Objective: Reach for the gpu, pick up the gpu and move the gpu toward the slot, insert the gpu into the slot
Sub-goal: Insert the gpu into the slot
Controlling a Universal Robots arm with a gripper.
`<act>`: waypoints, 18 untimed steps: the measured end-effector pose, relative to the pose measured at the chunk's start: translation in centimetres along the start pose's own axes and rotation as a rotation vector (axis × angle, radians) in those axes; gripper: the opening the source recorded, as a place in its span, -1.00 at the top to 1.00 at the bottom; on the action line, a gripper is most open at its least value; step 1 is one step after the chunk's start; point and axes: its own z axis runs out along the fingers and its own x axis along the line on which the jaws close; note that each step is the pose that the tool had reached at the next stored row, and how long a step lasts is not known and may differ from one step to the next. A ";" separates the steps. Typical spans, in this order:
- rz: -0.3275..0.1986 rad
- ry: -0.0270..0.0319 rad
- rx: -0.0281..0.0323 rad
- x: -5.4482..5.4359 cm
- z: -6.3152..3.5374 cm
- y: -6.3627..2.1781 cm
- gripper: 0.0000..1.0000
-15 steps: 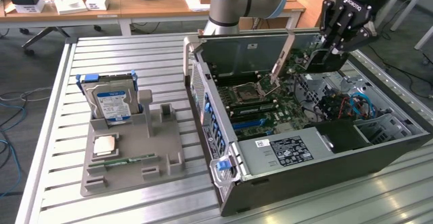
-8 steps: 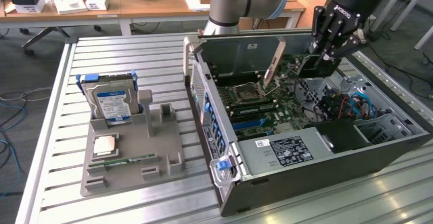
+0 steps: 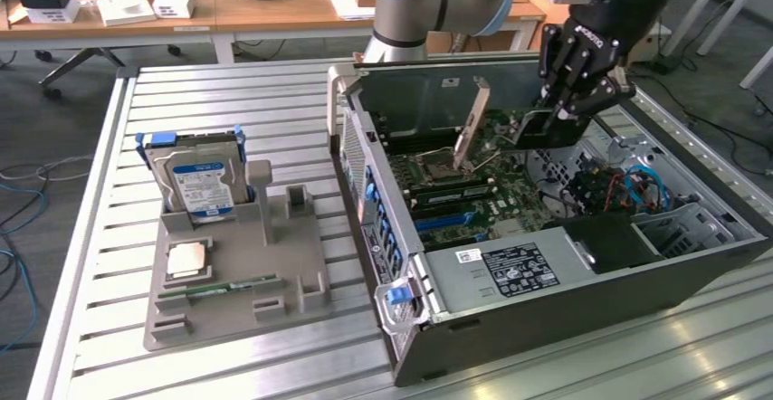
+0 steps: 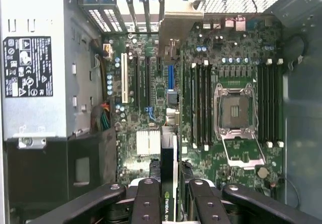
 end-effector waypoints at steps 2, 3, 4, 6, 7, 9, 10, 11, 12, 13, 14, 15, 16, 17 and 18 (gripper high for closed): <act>0.000 0.0000 0.0000 0.0 0.38 0.40 0.47; 0.000 0.0000 0.0000 0.0 0.57 0.60 0.47; 0.000 0.0001 0.0000 0.1 0.75 0.80 0.47; 0.000 0.0000 0.0000 0.1 1.13 1.13 0.47; 0.000 -0.0002 0.0001 0.1 1.30 1.18 0.47; 0.000 0.0001 0.0000 0.1 1.33 1.18 0.47; 0.000 0.0001 0.0000 0.1 1.32 1.18 0.47; 0.000 0.0001 0.0000 0.1 1.32 1.18 0.47; 0.000 0.0001 0.0000 0.1 1.33 1.18 0.47; 0.000 0.0000 0.0001 0.1 1.36 1.18 0.47; 0.000 -0.0016 0.0002 0.1 1.54 1.17 0.47; 0.000 -0.0026 0.0000 0.1 1.71 1.16 0.47; 0.000 -0.0043 -0.0001 0.1 1.86 1.16 0.47; 0.000 -0.0064 -0.0002 0.1 2.02 1.18 0.47; -0.001 -0.0088 -0.0003 0.1 2.17 1.20 0.47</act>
